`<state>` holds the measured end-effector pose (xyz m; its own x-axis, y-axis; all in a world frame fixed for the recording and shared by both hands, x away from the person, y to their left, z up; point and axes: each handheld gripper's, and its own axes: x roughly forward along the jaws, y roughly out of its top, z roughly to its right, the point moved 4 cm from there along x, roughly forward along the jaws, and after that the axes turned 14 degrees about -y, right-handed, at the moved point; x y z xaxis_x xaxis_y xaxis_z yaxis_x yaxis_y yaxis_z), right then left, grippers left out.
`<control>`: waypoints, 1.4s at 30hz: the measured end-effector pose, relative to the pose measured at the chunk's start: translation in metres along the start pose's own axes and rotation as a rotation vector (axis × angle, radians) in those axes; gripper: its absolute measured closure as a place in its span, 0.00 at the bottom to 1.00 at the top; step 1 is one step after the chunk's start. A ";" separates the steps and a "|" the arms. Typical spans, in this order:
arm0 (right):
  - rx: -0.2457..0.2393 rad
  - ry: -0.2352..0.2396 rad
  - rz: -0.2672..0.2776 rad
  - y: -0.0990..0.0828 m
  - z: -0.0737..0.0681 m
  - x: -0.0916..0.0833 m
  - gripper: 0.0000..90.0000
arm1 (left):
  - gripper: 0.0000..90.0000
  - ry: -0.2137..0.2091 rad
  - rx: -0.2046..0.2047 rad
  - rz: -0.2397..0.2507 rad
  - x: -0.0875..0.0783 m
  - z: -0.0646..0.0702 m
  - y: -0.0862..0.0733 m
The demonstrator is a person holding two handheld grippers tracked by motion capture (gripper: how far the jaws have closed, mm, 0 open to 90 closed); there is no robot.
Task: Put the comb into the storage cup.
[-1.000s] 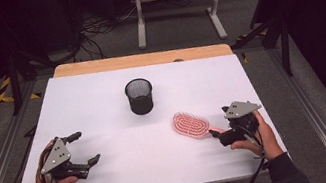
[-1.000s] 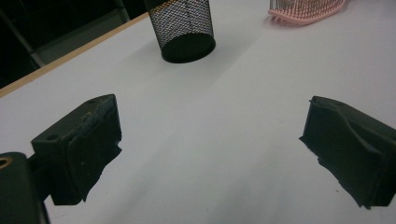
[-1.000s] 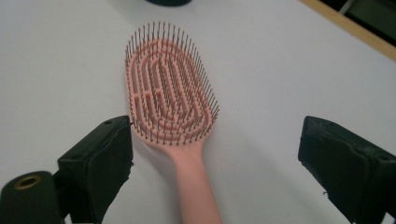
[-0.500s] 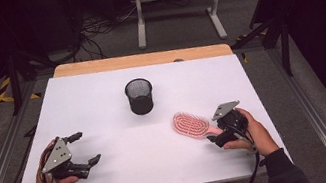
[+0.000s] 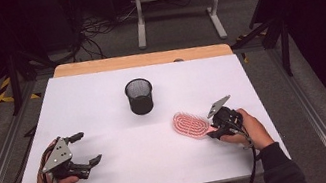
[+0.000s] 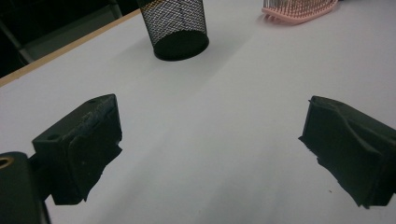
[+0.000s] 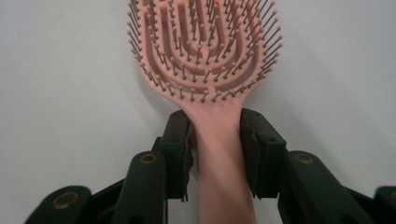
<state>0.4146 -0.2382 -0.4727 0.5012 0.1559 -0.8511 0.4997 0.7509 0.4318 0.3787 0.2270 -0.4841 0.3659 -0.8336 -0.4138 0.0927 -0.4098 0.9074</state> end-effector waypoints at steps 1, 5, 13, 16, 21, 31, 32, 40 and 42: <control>-0.003 0.002 -0.004 0.000 0.000 0.000 0.73 | 0.06 0.000 0.000 0.000 0.000 0.000 0.000; -0.035 0.012 -0.006 0.002 -0.001 0.000 0.77 | 0.06 -0.003 -0.001 -0.002 0.000 0.000 0.000; -0.037 0.013 0.029 -0.001 -0.001 0.000 0.77 | 0.06 -0.006 -0.004 -0.003 0.000 0.000 0.000; -0.045 0.008 0.046 0.000 -0.003 -0.001 0.77 | 0.06 -0.003 -0.004 -0.004 0.000 0.000 0.000; -0.034 -0.001 0.103 0.003 -0.004 -0.004 0.77 | 0.06 -0.005 -0.008 0.005 -0.001 0.000 0.001; 0.050 -0.077 0.253 0.009 0.002 -0.014 0.77 | 0.07 -0.009 -0.016 0.006 0.000 0.000 0.001; 0.057 -0.088 0.263 0.009 0.003 -0.015 0.77 | 0.07 -0.008 -0.017 0.005 0.000 0.000 0.001; 0.112 -0.152 0.371 0.013 0.006 -0.026 0.77 | 0.07 0.013 -0.019 0.010 -0.002 -0.001 0.001; 0.113 -0.156 0.381 0.014 0.006 -0.027 0.77 | 0.07 0.016 -0.017 0.007 -0.001 -0.001 0.001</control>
<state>0.4117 -0.2358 -0.4418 0.7619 0.3032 -0.5723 0.3276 0.5819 0.7444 0.3794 0.2282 -0.4825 0.3812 -0.8306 -0.4060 0.1054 -0.3972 0.9117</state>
